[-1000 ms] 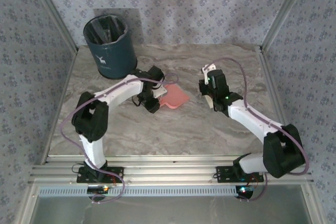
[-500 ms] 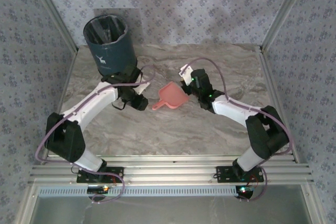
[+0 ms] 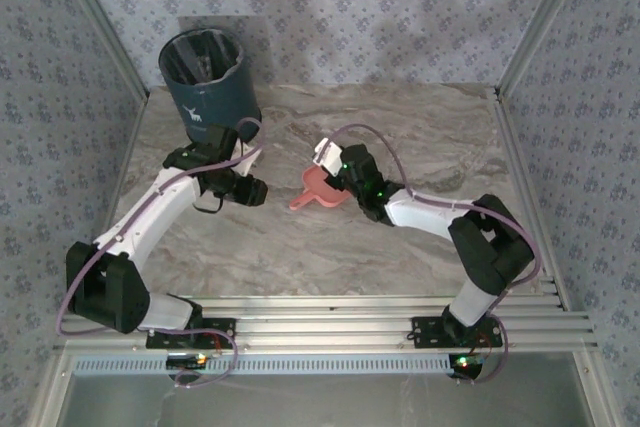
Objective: Sweep away the paper scraps from the table
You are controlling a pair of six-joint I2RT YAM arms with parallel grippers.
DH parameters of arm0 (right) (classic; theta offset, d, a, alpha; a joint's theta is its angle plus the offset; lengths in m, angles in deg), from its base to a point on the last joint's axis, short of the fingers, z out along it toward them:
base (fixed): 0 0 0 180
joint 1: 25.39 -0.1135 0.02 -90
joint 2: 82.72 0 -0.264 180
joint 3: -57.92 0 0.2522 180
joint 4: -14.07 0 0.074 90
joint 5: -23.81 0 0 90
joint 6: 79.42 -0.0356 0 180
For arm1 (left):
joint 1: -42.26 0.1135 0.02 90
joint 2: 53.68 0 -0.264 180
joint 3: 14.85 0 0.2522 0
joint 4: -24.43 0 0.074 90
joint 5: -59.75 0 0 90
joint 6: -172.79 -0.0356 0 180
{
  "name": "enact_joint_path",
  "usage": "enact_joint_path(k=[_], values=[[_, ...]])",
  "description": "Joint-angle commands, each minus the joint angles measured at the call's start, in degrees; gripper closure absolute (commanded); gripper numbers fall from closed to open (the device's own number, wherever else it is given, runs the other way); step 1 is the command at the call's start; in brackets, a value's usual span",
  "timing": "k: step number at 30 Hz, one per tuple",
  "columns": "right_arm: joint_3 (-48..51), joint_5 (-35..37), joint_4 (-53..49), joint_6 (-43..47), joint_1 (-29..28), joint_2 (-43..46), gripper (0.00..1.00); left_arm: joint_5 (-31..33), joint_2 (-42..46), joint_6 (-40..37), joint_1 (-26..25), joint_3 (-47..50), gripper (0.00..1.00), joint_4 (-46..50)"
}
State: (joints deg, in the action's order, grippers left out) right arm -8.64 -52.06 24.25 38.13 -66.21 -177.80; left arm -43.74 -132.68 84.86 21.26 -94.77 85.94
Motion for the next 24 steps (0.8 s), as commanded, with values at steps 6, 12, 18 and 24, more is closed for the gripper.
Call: enact_joint_path(k=[6, 12, 18, 24], values=[[3.1, 4.9, 6.4, 5.3, -3.5, -2.1, 0.96, -1.4, 1.0, 0.6, 0.6, 0.3, 0.54, -0.9], [5.4, 7.7, 10.2, 7.2, -6.0, -3.5, 0.89, -0.9, 0.4, 0.6, 0.6, 0.3, 0.54, -0.6], [6.9, 8.4, 12.5, 6.8, -7.6, -4.6, 0.77, -0.4, -0.1, 0.5, 0.8, 0.1, 0.54, -0.4], [7.8, 9.1, 13.2, 6.2, -8.9, -5.5, 0.66, 0.1, -0.7, 0.6, 0.8, 0.2, 0.54, -0.3]])
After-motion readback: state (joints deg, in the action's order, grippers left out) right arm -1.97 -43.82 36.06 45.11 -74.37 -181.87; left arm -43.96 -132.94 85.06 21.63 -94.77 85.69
